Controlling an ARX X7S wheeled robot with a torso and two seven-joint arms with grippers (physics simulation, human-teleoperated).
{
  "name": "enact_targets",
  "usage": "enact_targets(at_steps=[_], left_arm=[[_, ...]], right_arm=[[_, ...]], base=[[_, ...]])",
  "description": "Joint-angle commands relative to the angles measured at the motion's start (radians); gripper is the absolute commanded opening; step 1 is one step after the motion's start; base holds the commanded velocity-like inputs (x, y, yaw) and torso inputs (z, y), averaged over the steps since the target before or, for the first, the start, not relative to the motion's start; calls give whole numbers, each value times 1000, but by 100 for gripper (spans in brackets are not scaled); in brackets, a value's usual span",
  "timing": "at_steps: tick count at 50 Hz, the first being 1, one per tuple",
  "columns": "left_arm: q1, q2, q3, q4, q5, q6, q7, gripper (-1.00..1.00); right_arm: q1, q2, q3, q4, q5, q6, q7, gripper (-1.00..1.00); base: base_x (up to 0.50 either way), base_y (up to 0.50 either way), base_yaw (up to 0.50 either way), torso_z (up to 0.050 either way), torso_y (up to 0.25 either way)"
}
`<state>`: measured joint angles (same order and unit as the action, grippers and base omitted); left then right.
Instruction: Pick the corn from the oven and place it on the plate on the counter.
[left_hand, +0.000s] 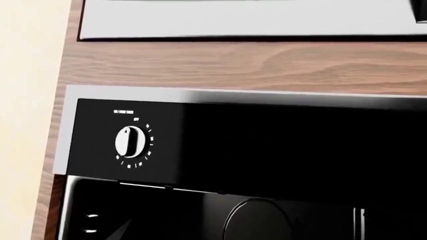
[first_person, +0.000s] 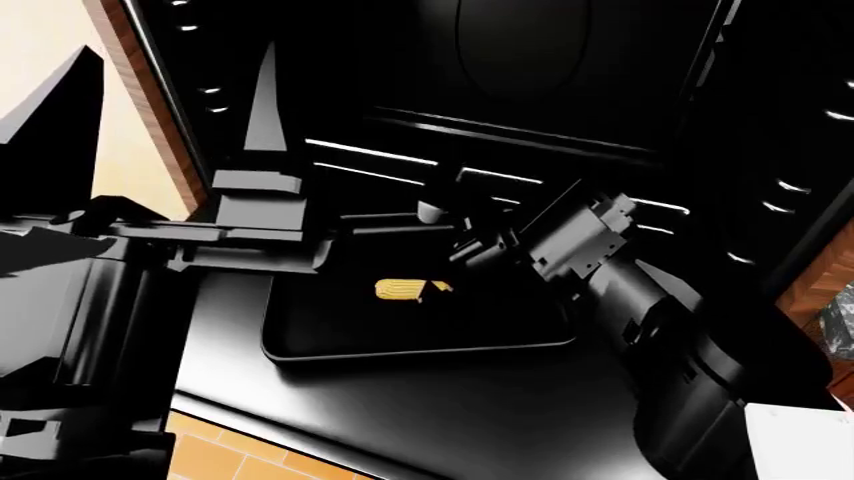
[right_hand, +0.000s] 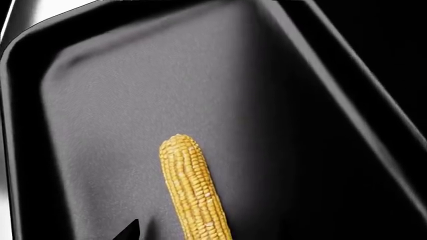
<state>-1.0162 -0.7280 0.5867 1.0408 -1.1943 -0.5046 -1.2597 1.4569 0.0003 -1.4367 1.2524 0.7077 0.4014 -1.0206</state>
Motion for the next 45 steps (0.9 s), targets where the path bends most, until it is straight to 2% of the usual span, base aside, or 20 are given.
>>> enact_targets(at_steps=[1, 14, 36, 45], left_arm=[[-9, -23, 41, -3, 14, 42, -7, 100], [-4, -34, 66, -7, 31, 71, -6, 100], [17, -47, 93, -12, 60, 119, 4, 100], [21, -49, 105, -15, 72, 130, 4, 100]], right_arm=[[-4, 0, -6, 8, 6, 15, 8, 100], [-8, 0, -22, -1, -12, 66, -8, 100], [0, 0, -54, -42, -132, 277, -37, 100], [4, 0, -29, -28, -141, 267, -28, 100]], base=[[0, 0, 0, 0, 0], [0, 0, 0, 0, 0], [0, 0, 0, 0, 0], [0, 0, 0, 0, -2]])
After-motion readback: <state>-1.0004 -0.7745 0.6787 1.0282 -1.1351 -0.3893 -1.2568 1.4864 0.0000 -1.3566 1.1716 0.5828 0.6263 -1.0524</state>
